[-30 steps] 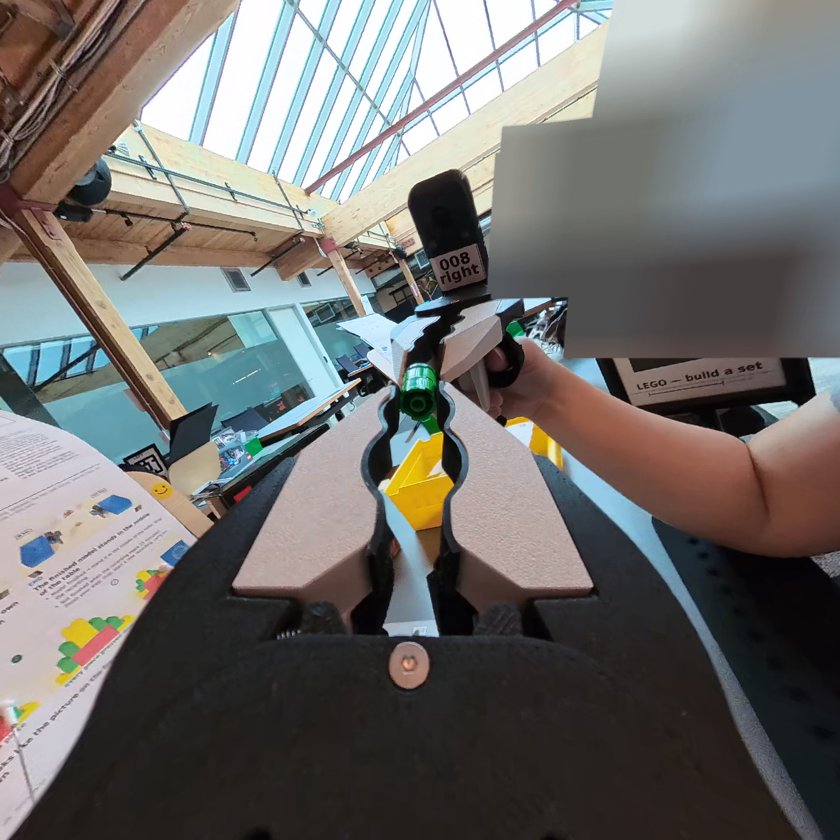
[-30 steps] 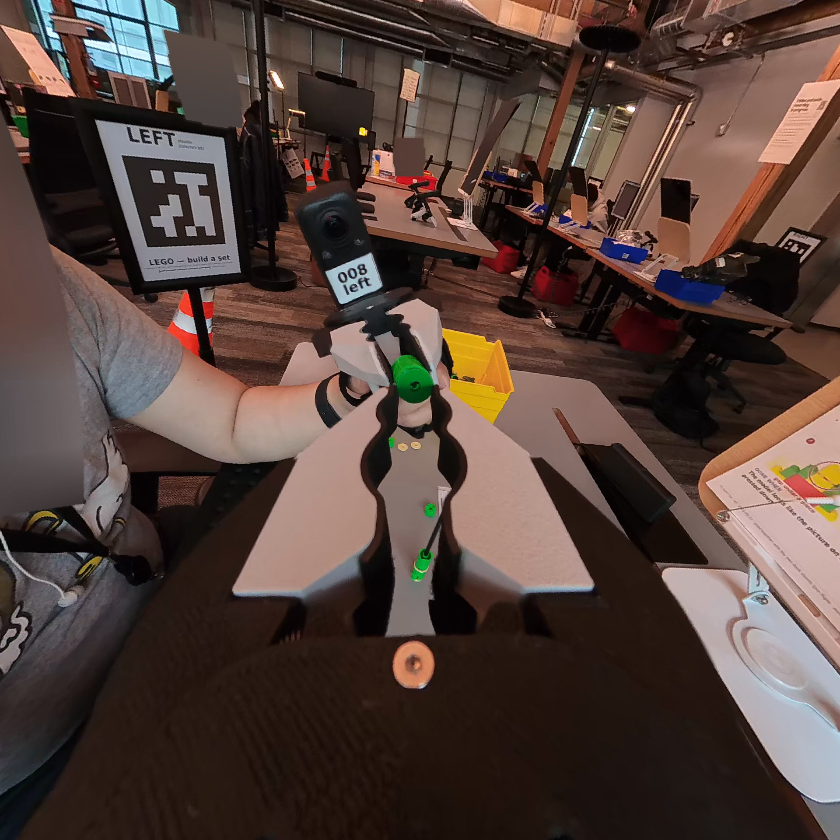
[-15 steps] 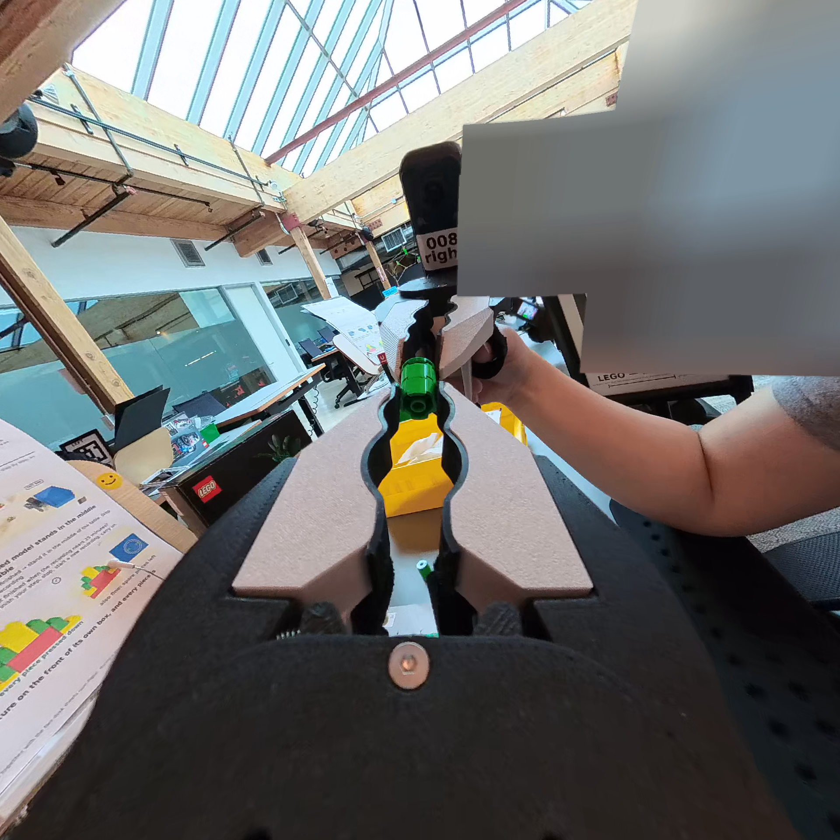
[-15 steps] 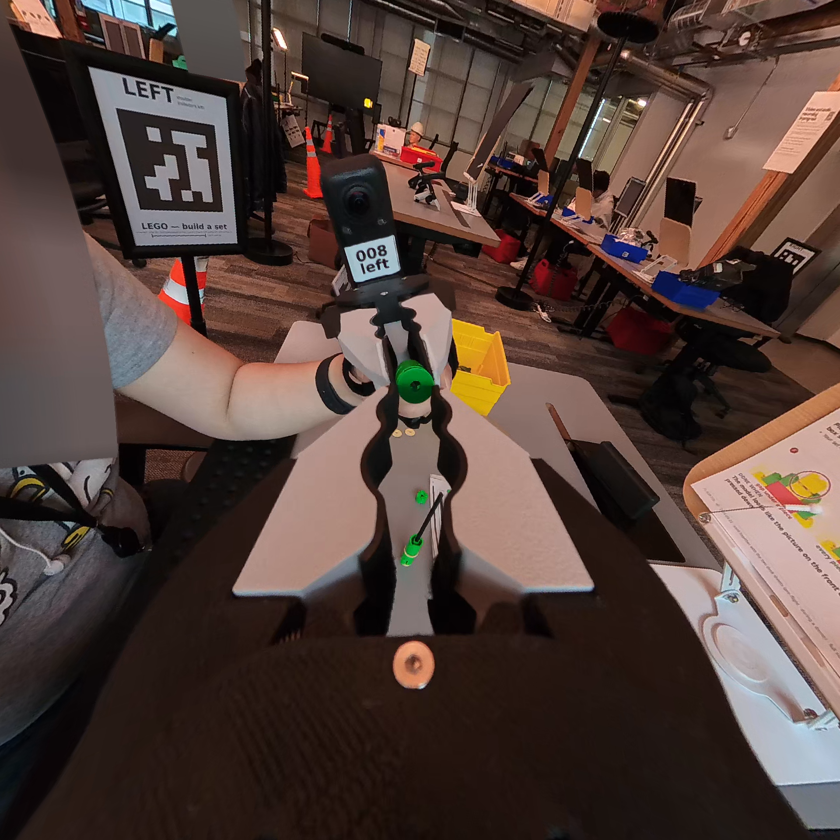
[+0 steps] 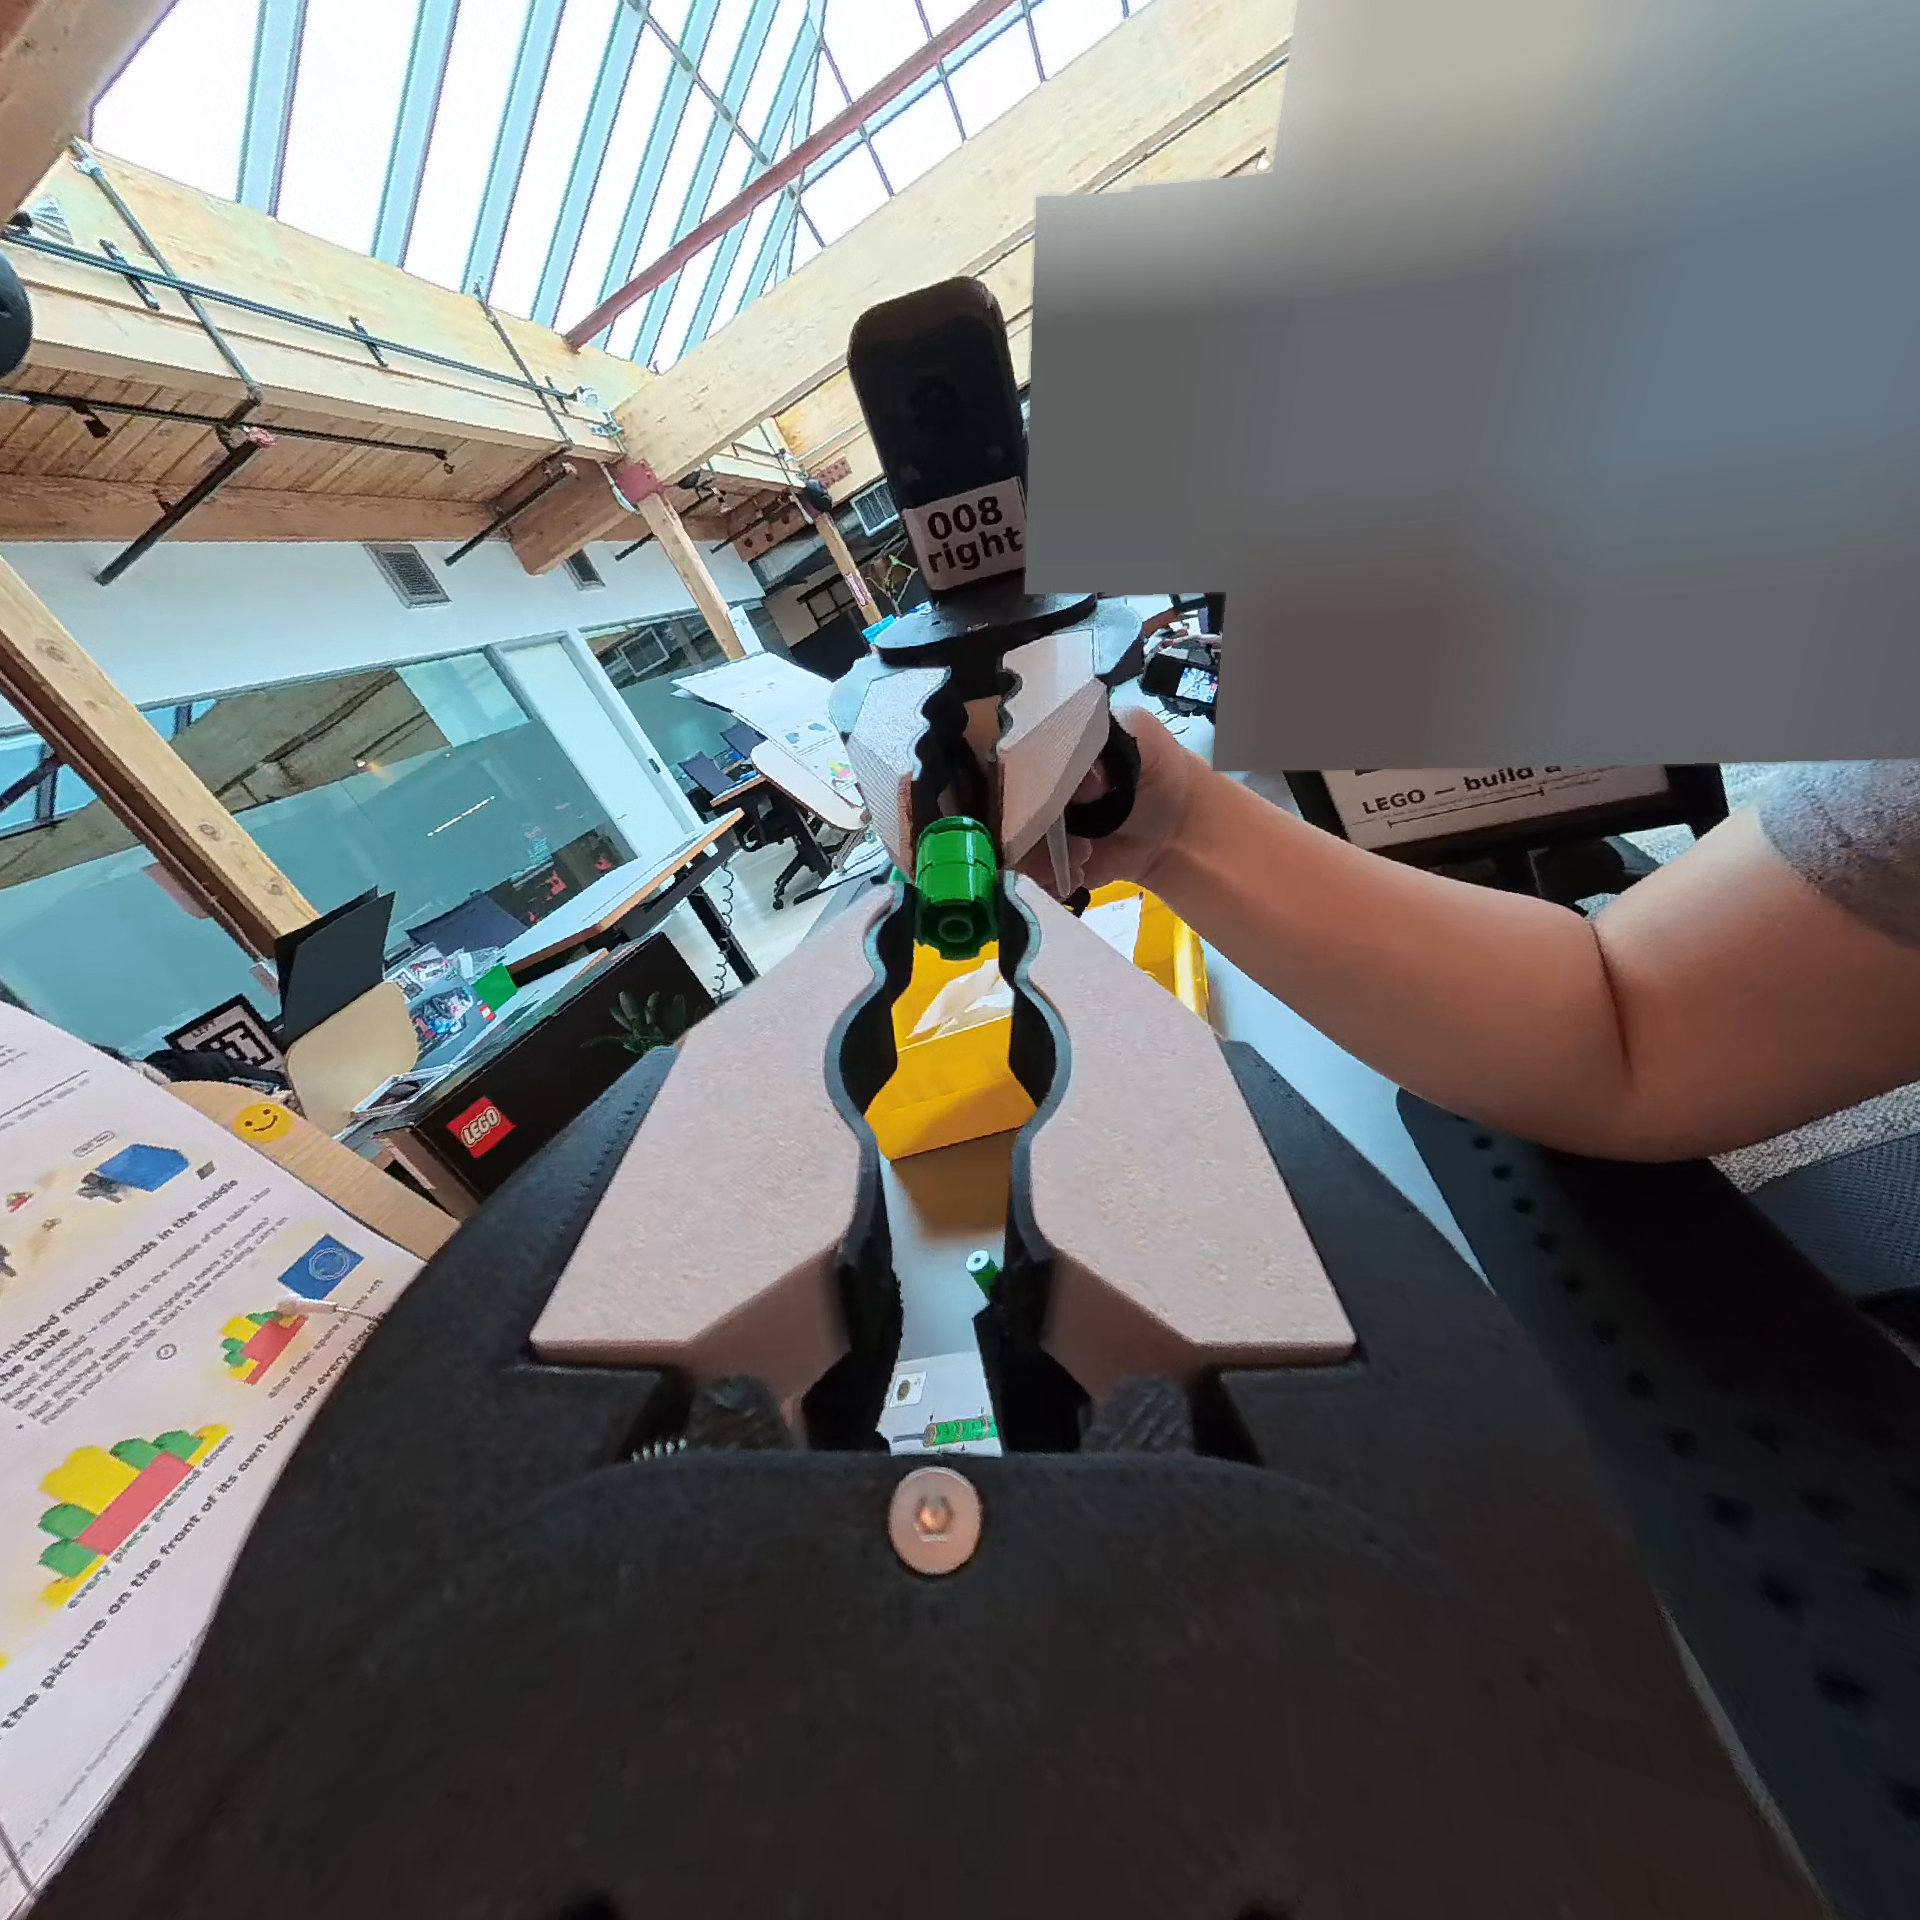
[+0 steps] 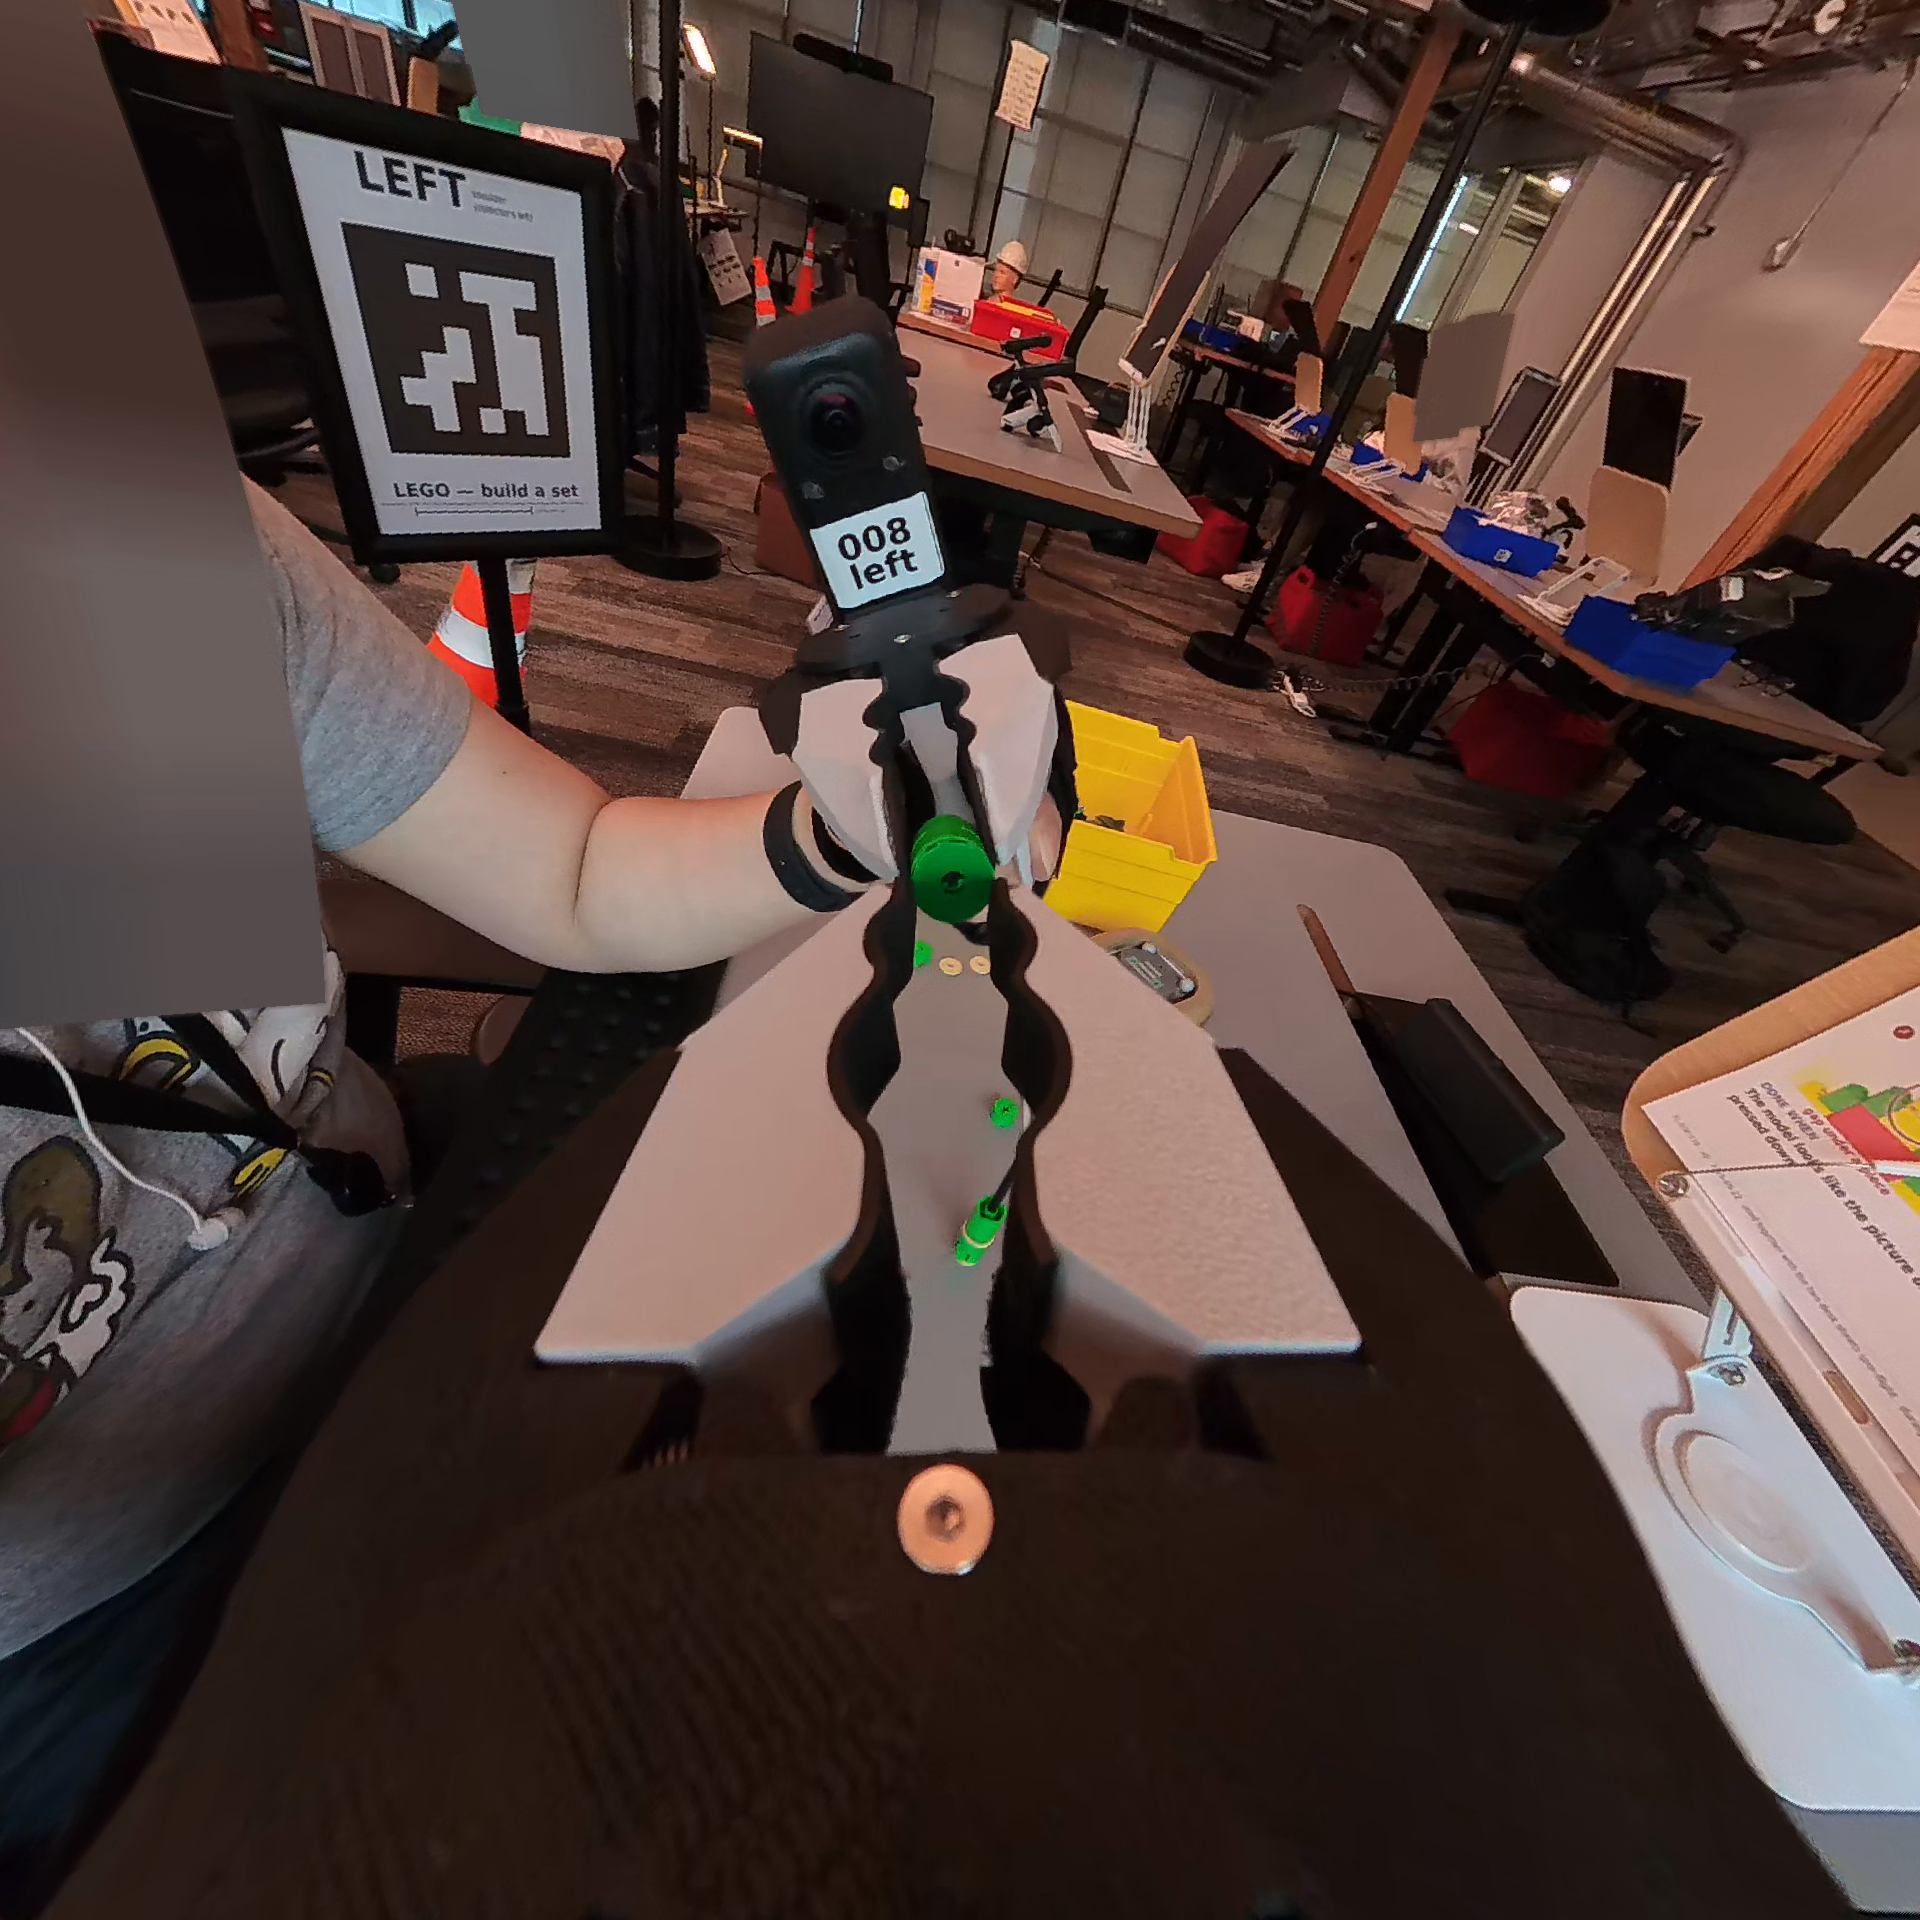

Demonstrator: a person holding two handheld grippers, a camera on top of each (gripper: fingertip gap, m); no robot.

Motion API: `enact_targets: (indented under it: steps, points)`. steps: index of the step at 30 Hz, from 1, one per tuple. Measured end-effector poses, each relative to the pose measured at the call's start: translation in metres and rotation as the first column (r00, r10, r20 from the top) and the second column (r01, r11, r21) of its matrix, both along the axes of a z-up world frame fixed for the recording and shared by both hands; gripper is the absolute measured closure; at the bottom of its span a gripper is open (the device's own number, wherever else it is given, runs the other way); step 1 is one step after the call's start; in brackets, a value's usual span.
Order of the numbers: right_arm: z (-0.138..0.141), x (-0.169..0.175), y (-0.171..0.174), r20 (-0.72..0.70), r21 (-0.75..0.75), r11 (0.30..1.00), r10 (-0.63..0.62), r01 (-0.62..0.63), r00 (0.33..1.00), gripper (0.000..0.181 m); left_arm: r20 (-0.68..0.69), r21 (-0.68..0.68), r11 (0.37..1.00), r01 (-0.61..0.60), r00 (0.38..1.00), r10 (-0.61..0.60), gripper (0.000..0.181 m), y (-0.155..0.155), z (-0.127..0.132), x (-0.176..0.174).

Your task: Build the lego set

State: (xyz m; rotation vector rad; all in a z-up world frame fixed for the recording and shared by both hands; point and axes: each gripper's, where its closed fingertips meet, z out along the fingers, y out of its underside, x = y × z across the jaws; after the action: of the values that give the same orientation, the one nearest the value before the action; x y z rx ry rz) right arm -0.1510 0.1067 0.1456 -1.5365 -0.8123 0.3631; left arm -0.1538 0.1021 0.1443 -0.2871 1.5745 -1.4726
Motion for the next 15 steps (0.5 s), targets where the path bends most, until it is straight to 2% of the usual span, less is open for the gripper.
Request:
enact_targets:
  steps: [6,15]
  points:
    - [-0.0009,0.0001,-0.0017,-0.005,-0.009,1.000,0.010,-0.010,1.000,0.169,-0.002,-0.007,1.000,0.012,1.000,-0.012,0.169,-0.0020,-0.0008,0.0004]
    - [-0.0001,0.0048,0.0048,0.015,0.007,0.998,-0.056,0.056,0.998,0.169,-0.008,0.005,0.998,-0.056,0.998,0.056,0.169,0.0040,-0.0031,0.0084]
